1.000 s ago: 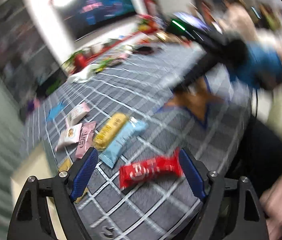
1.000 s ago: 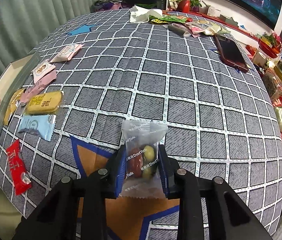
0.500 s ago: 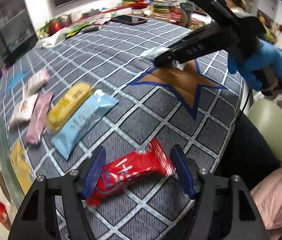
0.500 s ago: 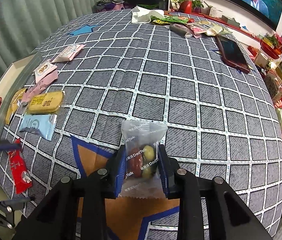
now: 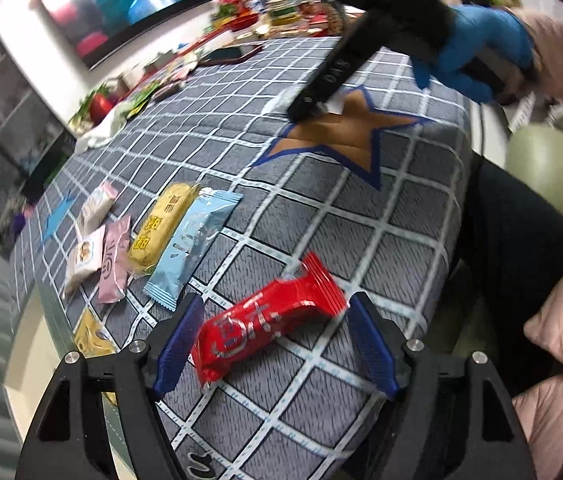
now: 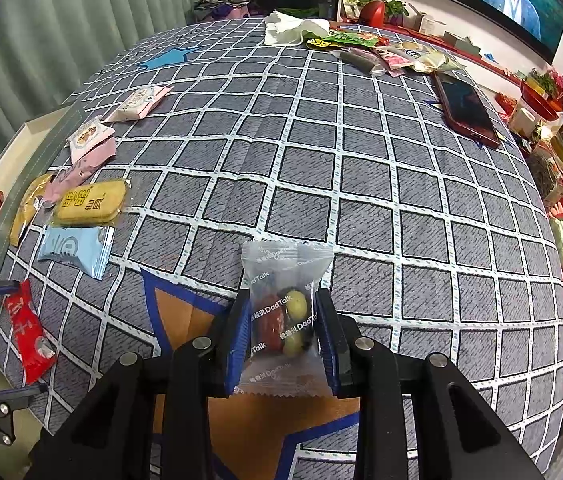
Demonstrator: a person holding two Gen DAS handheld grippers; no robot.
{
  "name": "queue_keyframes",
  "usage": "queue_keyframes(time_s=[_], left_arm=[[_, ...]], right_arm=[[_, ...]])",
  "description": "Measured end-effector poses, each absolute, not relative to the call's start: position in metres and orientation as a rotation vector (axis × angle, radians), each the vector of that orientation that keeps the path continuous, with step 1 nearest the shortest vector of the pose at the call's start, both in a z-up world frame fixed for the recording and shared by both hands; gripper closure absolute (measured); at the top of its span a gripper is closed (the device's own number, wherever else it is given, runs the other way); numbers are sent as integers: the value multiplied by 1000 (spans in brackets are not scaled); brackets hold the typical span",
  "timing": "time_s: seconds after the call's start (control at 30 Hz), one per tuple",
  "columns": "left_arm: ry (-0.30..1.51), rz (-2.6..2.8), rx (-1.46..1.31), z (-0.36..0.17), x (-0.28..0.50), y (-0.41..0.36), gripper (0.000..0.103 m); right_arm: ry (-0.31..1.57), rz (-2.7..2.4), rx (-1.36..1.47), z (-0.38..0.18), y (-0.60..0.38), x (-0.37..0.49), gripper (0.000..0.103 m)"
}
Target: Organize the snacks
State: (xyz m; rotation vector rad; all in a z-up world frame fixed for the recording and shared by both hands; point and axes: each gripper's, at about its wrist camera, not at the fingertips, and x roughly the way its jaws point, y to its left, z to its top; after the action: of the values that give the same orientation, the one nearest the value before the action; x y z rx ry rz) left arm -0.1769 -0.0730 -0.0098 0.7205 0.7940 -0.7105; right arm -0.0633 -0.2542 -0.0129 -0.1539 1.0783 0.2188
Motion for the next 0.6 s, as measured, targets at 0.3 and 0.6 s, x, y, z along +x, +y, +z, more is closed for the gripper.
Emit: queue_keyframes(time_s=[0.3,0.6], left_arm=[[937,-794,522,-15,-141,-76,23],[946,-692,208,-12,-152,-70,74]], right_arm=[[1077,219,-155,-13,-254,-62,69],[1075,197,-162,-13,-250,-65,72]])
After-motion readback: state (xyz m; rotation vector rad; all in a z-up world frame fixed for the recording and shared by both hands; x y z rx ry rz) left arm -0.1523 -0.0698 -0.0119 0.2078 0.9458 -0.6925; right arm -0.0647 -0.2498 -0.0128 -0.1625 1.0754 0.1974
